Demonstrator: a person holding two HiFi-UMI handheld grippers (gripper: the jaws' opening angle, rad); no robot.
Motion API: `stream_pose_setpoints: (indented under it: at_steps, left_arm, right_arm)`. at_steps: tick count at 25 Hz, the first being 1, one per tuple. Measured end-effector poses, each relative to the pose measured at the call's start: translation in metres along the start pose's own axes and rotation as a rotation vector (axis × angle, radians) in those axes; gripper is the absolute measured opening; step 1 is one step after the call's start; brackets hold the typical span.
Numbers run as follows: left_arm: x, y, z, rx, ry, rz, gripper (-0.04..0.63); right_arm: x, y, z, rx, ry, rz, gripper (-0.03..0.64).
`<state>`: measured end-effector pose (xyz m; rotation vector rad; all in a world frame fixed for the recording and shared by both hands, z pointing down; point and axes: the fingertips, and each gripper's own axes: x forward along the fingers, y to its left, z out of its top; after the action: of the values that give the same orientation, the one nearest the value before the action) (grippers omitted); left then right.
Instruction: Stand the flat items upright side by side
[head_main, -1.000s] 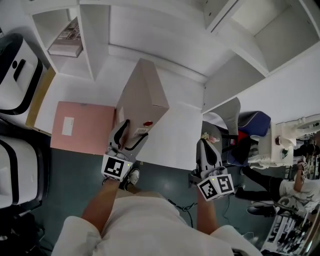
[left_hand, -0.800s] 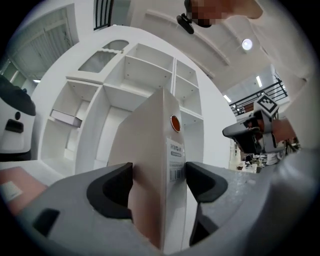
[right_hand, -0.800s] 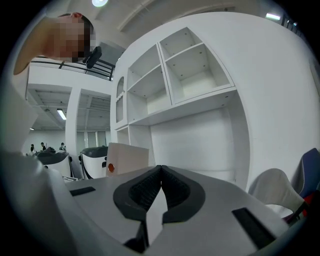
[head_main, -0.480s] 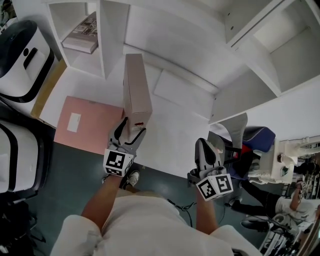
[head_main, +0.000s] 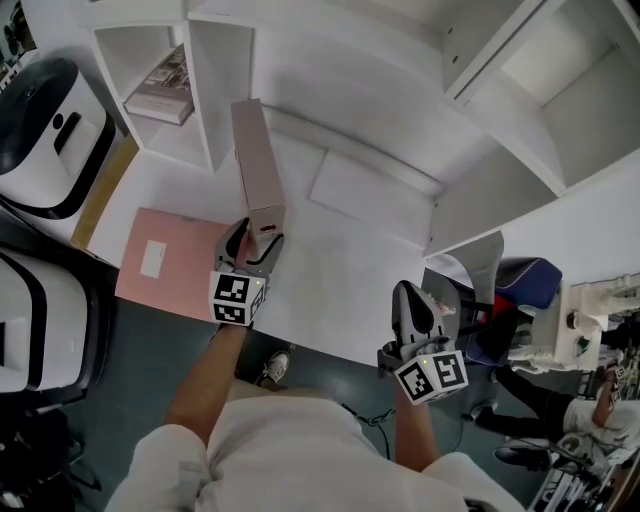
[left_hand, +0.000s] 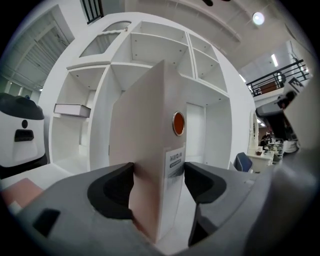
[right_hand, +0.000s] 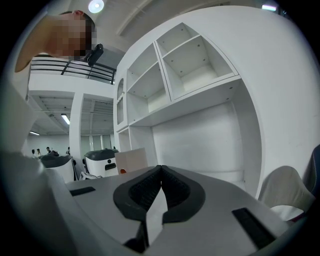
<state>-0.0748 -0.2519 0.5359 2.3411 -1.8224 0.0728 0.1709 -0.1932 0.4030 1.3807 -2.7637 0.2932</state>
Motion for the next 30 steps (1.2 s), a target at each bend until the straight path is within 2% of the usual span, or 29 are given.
stream_pose_setpoints:
  at_steps: [12, 16, 21, 26, 30]
  left_arm:
    - [0.037, 0.045, 0.000, -0.021, 0.077, 0.041, 0.314]
    - [0.045, 0.062, 0.004, -0.012, 0.110, 0.005, 0.310]
    - [0.055, 0.087, 0.006, -0.015, 0.163, -0.042, 0.310]
    - [0.065, 0.112, 0.012, 0.043, 0.215, -0.098, 0.304]
    - [0.065, 0.136, 0.016, 0.053, 0.225, -0.122, 0.284]
  right_arm:
    - [-0.003, -0.005, -0.016, 0.042, 0.009, -0.008, 0.003]
    - [-0.004, 0.007, -0.013, 0.033, 0.001, -0.019, 0.003]
    - [-0.010, 0.022, -0.010, 0.032, -0.002, -0.076, 0.003]
    - [-0.007, 0.054, -0.010, 0.027, 0.002, -0.136, 0.003]
    - [0.000, 0.076, -0.008, 0.031, -0.007, -0.184, 0.003]
